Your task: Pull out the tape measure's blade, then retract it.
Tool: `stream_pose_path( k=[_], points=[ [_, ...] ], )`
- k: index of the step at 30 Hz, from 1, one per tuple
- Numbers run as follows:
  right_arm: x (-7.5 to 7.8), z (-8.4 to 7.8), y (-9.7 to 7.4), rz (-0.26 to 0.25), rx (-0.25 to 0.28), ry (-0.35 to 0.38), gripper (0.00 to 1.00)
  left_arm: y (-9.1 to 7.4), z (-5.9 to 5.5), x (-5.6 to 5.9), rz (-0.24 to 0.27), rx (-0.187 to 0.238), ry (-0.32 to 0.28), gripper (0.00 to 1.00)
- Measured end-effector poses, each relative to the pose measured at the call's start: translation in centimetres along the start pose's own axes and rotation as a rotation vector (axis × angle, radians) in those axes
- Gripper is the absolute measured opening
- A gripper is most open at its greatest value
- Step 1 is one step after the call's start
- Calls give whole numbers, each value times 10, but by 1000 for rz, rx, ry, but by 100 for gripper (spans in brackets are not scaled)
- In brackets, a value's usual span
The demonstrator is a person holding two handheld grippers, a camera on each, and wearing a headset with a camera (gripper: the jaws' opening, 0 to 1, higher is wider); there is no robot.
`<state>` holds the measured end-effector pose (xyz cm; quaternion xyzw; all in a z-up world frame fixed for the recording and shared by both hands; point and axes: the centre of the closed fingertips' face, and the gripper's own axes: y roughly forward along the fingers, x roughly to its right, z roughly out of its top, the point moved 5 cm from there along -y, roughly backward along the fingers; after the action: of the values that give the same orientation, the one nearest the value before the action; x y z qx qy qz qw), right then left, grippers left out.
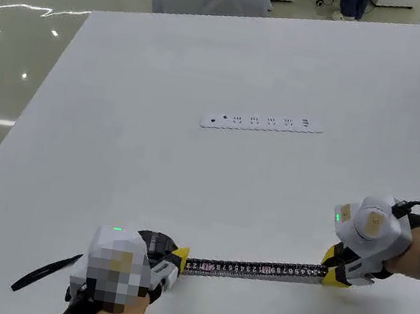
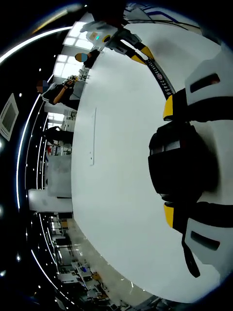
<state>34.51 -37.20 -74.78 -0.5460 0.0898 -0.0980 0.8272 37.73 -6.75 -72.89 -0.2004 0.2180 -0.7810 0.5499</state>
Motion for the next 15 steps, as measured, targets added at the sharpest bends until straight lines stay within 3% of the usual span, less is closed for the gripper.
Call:
stream_pose_path(
  k=[15],
  points=[
    [0, 2, 0, -6, -3, 8, 7, 1, 1, -1, -7, -24, 33, 60]
  ],
)
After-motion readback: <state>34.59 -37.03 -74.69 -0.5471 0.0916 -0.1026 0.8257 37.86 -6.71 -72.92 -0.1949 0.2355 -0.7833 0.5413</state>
